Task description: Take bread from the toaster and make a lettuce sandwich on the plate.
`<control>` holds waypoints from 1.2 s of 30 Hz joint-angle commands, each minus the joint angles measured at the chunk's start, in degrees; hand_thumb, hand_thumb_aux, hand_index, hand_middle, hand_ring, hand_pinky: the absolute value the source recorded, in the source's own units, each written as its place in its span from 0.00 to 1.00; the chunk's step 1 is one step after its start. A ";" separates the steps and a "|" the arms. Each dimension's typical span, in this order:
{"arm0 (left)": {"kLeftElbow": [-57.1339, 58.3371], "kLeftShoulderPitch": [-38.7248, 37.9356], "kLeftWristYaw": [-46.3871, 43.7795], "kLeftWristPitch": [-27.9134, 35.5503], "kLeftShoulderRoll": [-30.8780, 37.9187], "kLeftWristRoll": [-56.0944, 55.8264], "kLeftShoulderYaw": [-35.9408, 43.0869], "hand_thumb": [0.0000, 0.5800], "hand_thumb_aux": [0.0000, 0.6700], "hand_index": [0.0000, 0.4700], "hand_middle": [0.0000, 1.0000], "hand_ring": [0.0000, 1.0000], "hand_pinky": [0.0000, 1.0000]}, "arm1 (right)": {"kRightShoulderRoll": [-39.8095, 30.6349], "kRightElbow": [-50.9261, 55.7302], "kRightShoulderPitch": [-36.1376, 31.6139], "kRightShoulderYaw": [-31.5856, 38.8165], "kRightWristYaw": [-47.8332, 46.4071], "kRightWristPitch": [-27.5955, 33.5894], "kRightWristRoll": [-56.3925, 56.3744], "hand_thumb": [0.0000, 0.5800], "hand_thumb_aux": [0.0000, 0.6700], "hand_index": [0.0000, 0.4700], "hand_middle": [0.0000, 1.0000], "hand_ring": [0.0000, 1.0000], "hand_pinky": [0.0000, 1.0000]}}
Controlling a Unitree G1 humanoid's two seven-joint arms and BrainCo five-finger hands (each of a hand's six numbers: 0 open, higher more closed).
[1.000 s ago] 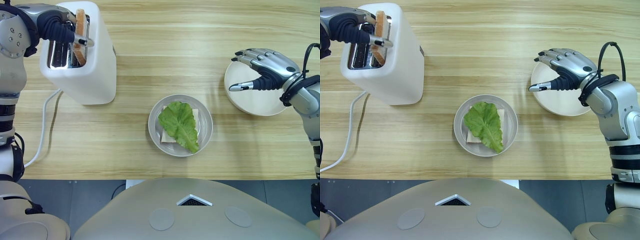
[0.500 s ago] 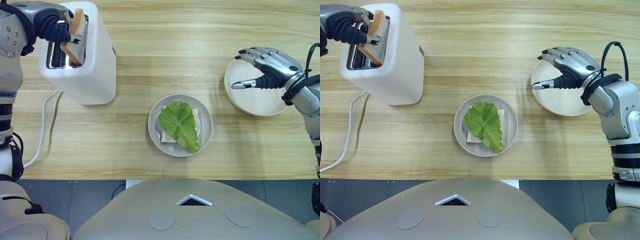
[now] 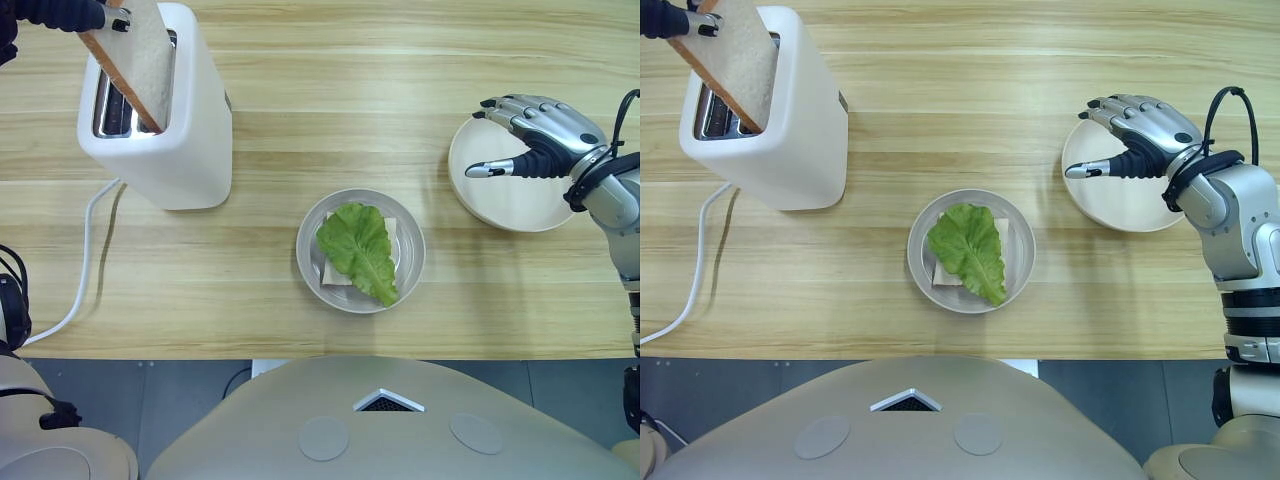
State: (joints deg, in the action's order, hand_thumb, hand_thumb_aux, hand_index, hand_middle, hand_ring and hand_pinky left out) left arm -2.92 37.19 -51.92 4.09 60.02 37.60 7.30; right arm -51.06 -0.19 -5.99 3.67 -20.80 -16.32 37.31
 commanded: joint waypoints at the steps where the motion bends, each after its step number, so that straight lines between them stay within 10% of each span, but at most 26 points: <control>1: -0.76 1.92 -0.47 -1.04 0.33 -1.20 -0.34 1.00 1.00 1.00 0.00 0.00 0.00 | -0.66 0.60 0.53 0.02 0.39 -0.03 0.55 0.00 0.00 0.00 0.00 0.00 0.00; 3: -0.71 2.44 -0.22 -1.69 0.36 -1.17 -0.23 1.00 1.00 1.00 0.00 0.00 0.00 | -0.66 0.52 0.43 -0.01 0.43 0.11 0.52 0.00 0.00 0.00 0.00 0.00 0.00; 4: -0.54 2.63 -0.02 -1.84 0.33 -1.24 -0.23 1.00 1.00 1.00 1.00 1.00 1.00 | -0.65 0.45 0.39 -0.03 0.44 0.18 0.50 0.00 0.00 0.00 0.00 0.00 0.00; 25: -2.63 8.40 0.40 -3.78 0.95 -5.56 -3.50 1.00 1.00 1.00 1.00 1.00 1.00 | -0.19 4.81 -1.92 1.27 2.43 -0.30 1.03 0.00 0.00 0.00 0.00 0.00 0.00; 36: -13.67 10.95 -6.34 -1.29 -9.46 -21.32 0.78 1.00 1.00 1.00 1.00 1.00 1.00 | -0.27 9.24 -4.89 2.44 4.17 -1.62 1.14 0.00 0.00 0.00 0.00 0.00 0.00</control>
State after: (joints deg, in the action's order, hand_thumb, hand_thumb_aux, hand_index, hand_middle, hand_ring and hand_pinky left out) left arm -14.88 47.79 -56.16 1.85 53.28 20.25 6.35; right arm -51.01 8.61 -10.12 5.78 -16.74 -17.71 38.38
